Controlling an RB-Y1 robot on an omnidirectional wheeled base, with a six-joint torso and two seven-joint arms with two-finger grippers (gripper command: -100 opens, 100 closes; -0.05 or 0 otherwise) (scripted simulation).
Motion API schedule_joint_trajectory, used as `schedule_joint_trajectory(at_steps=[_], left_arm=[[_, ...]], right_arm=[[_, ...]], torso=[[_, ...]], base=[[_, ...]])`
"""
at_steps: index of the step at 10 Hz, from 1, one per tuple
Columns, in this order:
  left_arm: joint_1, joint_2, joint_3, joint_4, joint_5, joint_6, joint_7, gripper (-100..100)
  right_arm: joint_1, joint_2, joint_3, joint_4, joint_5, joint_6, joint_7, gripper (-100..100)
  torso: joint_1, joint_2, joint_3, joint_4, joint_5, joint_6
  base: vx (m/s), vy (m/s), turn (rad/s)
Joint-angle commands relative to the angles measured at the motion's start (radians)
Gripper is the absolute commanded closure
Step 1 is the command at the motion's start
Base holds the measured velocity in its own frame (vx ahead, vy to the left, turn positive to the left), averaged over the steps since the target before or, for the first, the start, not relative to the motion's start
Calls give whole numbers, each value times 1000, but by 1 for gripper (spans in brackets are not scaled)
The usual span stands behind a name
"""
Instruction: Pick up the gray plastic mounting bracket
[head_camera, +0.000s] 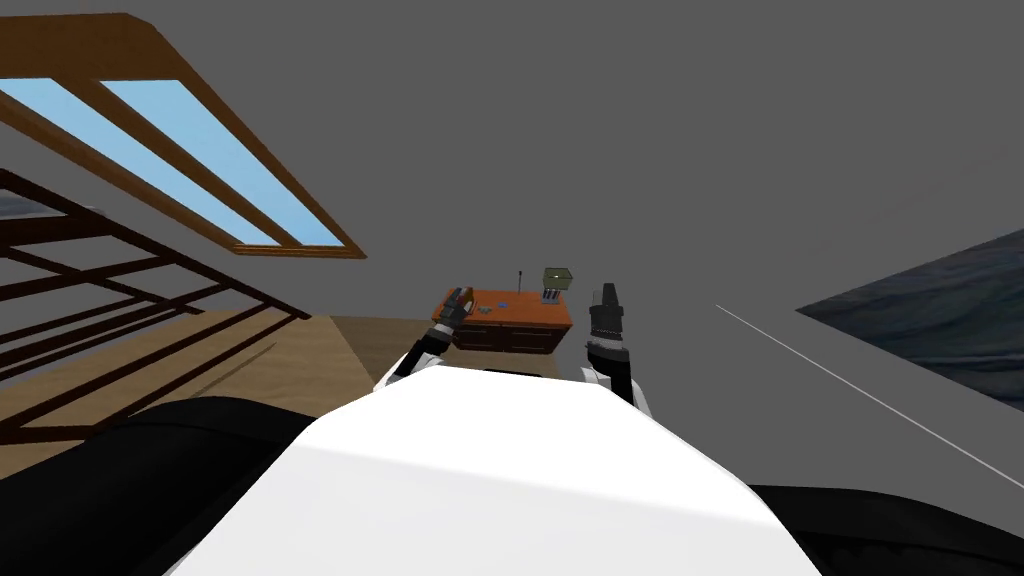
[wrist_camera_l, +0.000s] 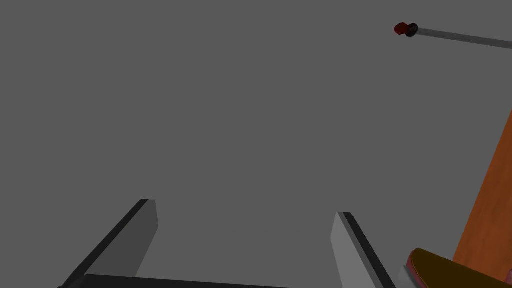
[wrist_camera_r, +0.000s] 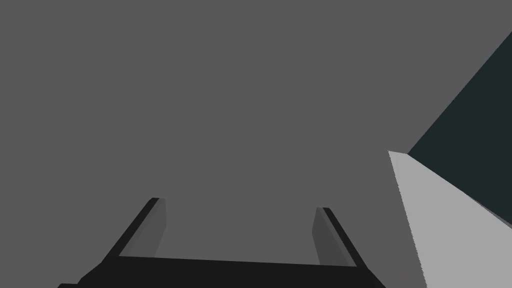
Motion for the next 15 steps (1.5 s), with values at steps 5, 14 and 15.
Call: schedule_joint_trajectory(at_steps=[5, 14, 15], left_arm=[[-37, 81, -41, 147, 125, 137, 89, -100], [-85, 184, -84, 340, 286, 324, 189, -100], [-85, 184, -84, 365, 286, 324, 189, -100]], right_arm=[[0, 0, 0, 0, 0, 0, 0, 0], [1, 0, 0, 0, 0, 0, 0, 0], [0, 0, 0, 0, 0, 0, 0, 0]], torso=[[0, -1, -1, 0, 0, 0], [0, -4, -2, -1, 0, -2], [1, -5, -2, -1, 0, -1]], base=[[-31, 38, -284], [-10, 34, -244], [8, 50, -208]])
